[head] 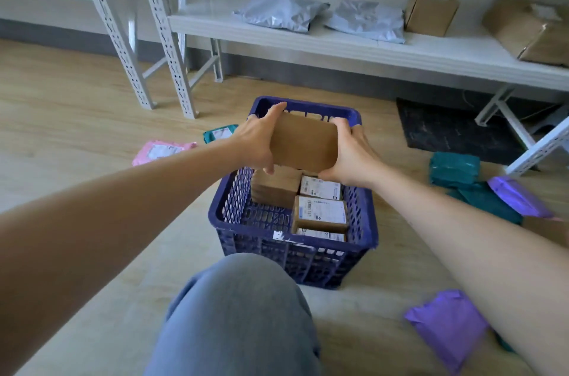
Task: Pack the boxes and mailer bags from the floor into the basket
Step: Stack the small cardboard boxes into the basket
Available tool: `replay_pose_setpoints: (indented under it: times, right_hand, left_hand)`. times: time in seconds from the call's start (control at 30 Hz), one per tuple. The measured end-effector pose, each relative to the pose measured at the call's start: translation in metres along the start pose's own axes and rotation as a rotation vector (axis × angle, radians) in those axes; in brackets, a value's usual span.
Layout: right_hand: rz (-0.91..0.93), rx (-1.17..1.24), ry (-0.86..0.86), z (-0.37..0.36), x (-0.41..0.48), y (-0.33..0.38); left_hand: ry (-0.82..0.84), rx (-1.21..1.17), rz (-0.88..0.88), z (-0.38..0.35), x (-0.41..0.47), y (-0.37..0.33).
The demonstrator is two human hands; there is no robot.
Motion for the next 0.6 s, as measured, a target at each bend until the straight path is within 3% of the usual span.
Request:
replay_pose_setpoints:
  times: [0.3, 0.6]
  right_hand:
    - [0.134, -0.181, 0.11, -0.057, 0.014, 0.013]
    - [0.114, -0.179, 0.24, -0.116, 0.024, -0.007]
  left_hand:
    - [0.086, 0.105, -0.018, -0.031, 0.001, 0.06]
    - [0.229, 0.151, -0.068, -0.074, 0.014, 0.095]
Point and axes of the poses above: each hand's wrist, its own x-axis towards the middle knuckle, its own z-axis out of the back of the hand, y = z × x, the point moved 5 cm from there along x, towards the middle knuckle, and after that the axes turned 8 degrees about -z, right-handed, at the moved point
